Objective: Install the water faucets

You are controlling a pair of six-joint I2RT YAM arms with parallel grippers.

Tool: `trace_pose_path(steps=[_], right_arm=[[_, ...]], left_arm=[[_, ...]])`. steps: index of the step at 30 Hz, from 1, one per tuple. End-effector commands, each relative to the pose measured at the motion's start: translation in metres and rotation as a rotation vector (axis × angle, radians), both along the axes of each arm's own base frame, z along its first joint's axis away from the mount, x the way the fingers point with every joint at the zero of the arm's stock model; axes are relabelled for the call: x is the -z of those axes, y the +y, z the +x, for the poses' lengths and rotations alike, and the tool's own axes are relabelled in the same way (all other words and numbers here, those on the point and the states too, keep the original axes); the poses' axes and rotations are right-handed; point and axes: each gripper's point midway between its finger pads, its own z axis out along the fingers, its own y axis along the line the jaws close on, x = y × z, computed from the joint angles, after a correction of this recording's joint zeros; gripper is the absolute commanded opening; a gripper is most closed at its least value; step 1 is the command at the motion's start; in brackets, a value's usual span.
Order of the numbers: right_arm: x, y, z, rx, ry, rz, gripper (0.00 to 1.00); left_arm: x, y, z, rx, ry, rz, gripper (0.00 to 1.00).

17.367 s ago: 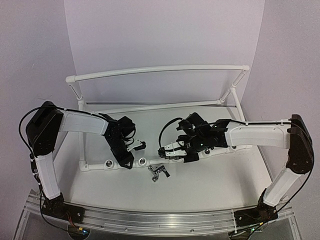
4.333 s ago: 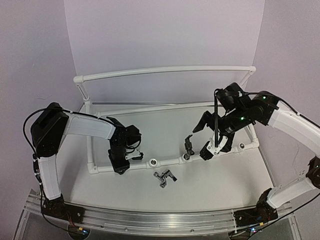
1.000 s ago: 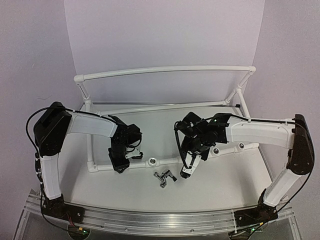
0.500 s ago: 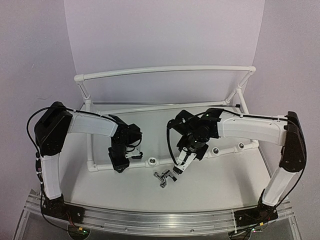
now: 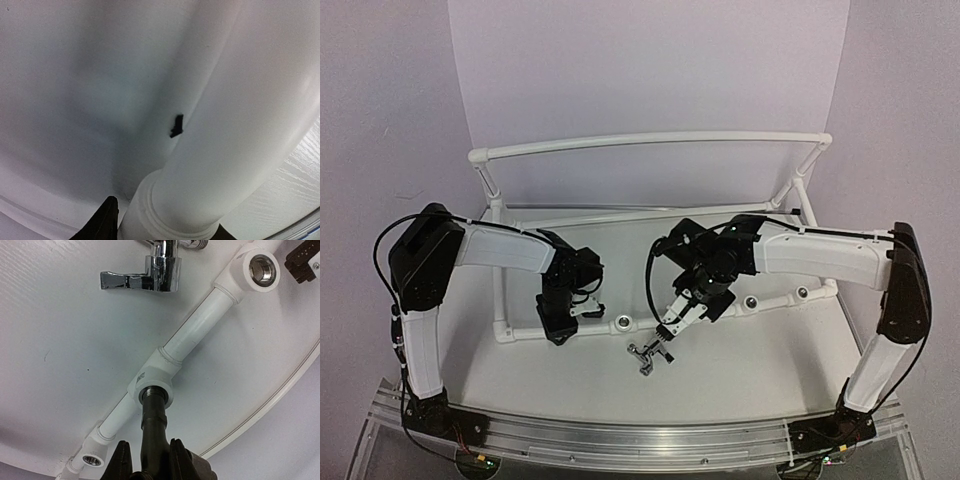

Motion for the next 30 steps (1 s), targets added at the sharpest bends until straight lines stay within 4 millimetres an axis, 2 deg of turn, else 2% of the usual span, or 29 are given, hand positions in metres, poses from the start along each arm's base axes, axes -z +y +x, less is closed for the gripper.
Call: trace_pose_path(steps=[1, 4, 6, 8, 11, 13, 16, 21, 27, 30], right_arm=[[-0.01, 0.018, -0.015, 0.248, 0.103, 0.168, 0.02], [-0.011, 0.019, -0.018, 0.304, 0.124, 0.198, 0.01], [-0.013, 0.02, -0.019, 0.323, 0.133, 0.215, 0.06], [-0.015, 0.02, -0.019, 0.328, 0.136, 0.224, 0.17], [-0.017, 0.019, -0.019, 0.321, 0.124, 0.226, 0.45], [-0.02, 0.017, -0.019, 0.286, 0.107, 0.221, 0.57], [-0.027, 0.015, -0.019, 0.212, 0.074, 0.224, 0.68], [-0.03, 0.004, -0.016, 0.092, -0.004, 0.171, 0.72], [-0.029, -0.023, -0.011, -0.116, -0.152, 0.025, 0.76], [-0.032, -0.023, -0.006, -0.224, -0.221, -0.003, 0.8]], left_arm=[[0.006, -0.008, 0.017, -0.198, -0.02, -0.045, 0.21], [0.005, -0.008, 0.018, -0.197, -0.022, -0.046, 0.2], [0.005, -0.009, 0.018, -0.196, -0.021, -0.045, 0.2], [0.005, -0.009, 0.019, -0.196, -0.021, -0.046, 0.2], [0.006, -0.01, 0.019, -0.199, -0.019, -0.046, 0.2], [0.006, -0.01, 0.019, -0.199, -0.019, -0.047, 0.2], [0.006, -0.01, 0.019, -0.2, -0.018, -0.045, 0.2], [0.006, -0.011, 0.019, -0.2, -0.016, -0.05, 0.2], [0.006, -0.011, 0.019, -0.2, -0.016, -0.051, 0.2], [0.006, -0.012, 0.02, -0.202, -0.017, -0.054, 0.2]])
